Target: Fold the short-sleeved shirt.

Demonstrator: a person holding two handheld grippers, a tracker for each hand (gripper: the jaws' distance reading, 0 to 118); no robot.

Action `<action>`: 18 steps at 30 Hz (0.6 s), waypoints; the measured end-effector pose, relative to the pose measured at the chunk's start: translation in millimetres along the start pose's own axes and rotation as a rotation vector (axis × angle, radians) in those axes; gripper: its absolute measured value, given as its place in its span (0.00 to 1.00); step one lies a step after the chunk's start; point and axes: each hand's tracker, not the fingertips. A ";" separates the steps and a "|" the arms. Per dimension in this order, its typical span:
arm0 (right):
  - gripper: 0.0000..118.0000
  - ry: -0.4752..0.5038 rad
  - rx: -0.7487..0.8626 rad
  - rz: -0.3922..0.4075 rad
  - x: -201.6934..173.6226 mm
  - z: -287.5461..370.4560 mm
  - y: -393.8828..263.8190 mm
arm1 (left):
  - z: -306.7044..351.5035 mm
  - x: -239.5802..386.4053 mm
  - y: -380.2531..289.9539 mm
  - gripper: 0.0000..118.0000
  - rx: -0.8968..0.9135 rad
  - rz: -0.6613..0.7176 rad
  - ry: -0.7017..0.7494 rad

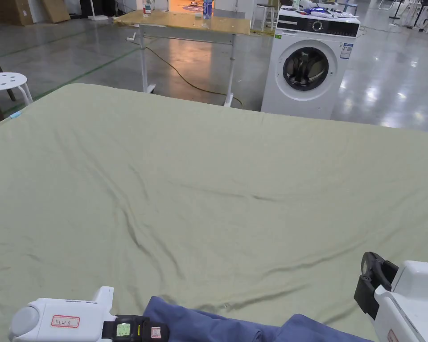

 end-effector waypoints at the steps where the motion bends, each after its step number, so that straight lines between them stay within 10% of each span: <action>1: 0.00 -0.002 -0.002 -0.001 0.0 -0.1 -0.2 | -0.8 10.7 -4.9 0.11 0.009 -0.005 -0.017; 18: 0.00 0.016 -0.010 0.013 -2.5 -3.5 4.0 | 100.8 110.0 43.1 0.05 0.128 -0.140 0.203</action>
